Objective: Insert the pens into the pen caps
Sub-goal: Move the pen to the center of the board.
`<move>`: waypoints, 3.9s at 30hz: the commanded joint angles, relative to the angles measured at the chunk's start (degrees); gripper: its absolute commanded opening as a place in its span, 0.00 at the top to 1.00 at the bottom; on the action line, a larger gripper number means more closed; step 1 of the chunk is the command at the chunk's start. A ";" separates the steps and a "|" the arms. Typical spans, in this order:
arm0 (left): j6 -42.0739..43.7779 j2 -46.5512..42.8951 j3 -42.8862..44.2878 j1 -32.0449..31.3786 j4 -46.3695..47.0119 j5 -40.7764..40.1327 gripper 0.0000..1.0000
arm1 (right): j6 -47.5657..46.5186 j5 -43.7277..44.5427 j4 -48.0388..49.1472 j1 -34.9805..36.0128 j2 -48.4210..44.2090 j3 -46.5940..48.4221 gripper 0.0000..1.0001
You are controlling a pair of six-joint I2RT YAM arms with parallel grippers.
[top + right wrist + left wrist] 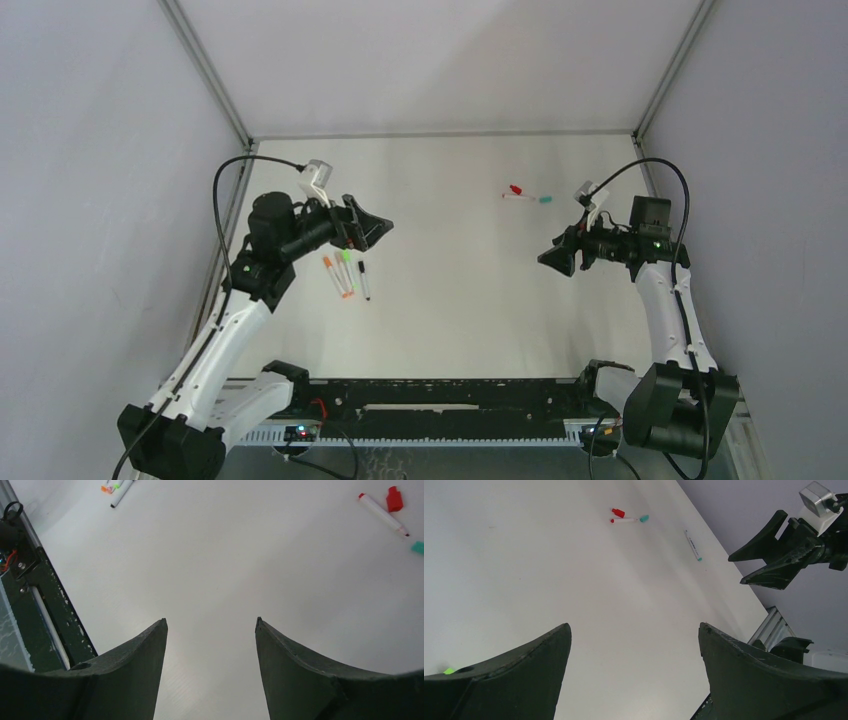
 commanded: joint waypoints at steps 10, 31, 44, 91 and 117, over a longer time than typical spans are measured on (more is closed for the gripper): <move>1.07 -3.18 0.93 0.89 -0.52 -2.38 0.00 | 15.63 19.67 14.12 -0.41 -0.18 0.40 0.28; 6.68 -13.21 -2.43 0.89 -8.07 -8.38 0.00 | 25.43 48.32 16.53 -2.18 21.83 10.24 0.41; 7.03 -12.69 -2.29 0.89 -8.30 -8.24 0.00 | 3.77 21.54 -5.63 6.07 38.58 36.47 0.43; 8.42 -10.01 -2.26 3.08 -8.98 -10.05 0.00 | 9.62 40.48 -12.10 18.73 81.72 85.17 0.59; 8.29 -10.69 -2.32 3.17 -8.94 -9.84 0.00 | 6.88 37.28 -14.44 19.12 76.50 75.56 0.83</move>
